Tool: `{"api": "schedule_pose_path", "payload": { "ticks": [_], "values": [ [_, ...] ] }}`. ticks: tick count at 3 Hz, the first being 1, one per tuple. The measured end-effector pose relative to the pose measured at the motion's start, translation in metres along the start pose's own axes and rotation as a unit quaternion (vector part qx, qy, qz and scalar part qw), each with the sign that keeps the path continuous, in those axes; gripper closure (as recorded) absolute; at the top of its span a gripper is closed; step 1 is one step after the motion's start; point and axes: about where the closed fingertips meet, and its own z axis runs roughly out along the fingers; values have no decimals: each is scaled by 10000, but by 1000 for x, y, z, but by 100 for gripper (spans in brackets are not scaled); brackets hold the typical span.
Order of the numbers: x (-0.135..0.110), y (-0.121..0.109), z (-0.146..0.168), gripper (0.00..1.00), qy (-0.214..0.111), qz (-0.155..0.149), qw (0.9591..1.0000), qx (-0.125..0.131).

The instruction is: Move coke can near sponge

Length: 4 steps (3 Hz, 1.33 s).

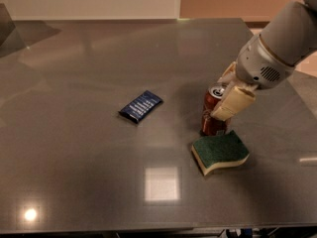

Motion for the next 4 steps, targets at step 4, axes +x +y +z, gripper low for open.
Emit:
{"api": "schedule_pose_path", "payload": {
  "ticks": [4],
  "values": [
    [5,10,1,0,-55,-4,10000,-4]
  ]
}}
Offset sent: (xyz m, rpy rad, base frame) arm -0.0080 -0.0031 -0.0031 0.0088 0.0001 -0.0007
